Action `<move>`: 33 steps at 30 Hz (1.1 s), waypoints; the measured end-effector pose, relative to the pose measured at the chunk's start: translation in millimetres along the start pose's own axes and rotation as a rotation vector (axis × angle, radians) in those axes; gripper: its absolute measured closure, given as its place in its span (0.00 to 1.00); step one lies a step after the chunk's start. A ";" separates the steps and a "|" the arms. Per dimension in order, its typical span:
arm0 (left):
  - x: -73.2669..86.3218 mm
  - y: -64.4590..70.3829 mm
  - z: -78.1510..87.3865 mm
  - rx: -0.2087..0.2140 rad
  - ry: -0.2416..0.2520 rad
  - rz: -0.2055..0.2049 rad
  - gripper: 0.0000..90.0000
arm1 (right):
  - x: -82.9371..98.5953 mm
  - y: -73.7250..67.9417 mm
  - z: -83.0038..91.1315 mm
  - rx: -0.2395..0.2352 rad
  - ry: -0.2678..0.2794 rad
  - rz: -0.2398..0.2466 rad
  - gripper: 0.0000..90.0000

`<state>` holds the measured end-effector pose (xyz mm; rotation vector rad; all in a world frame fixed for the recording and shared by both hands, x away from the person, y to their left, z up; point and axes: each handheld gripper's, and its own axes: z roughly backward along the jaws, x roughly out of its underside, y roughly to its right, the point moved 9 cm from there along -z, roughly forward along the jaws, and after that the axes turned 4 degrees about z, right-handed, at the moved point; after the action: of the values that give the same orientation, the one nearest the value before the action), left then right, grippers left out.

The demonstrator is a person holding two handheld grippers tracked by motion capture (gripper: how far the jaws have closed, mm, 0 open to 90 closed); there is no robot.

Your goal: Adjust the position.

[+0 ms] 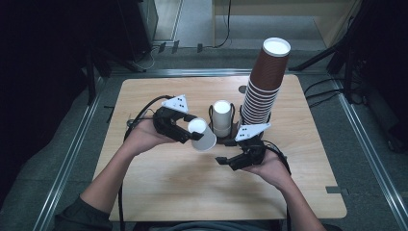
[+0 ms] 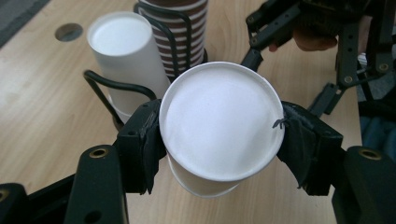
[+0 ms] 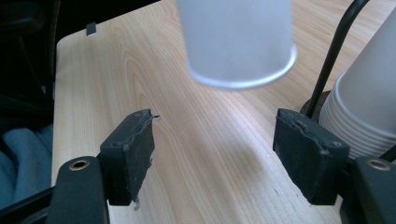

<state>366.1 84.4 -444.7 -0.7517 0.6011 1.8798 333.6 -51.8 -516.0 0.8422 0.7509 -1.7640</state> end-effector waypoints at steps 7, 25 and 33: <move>16.8 10.1 -9.9 0.033 -0.028 -0.022 0.39 | -0.9 -1.1 -1.2 -0.006 0.011 0.012 0.30; 35.3 33.6 -34.7 0.120 -0.089 -0.083 0.39 | -0.7 -8.3 -16.5 -0.059 -0.003 0.060 0.27; 32.0 41.3 -38.8 0.133 -0.082 -0.100 0.39 | 3.1 -16.7 -33.0 -0.110 -0.052 0.067 0.27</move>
<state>327.0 61.0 -491.3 -0.6038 0.6186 1.7510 323.6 -21.8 -535.4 0.7371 0.7696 -1.6636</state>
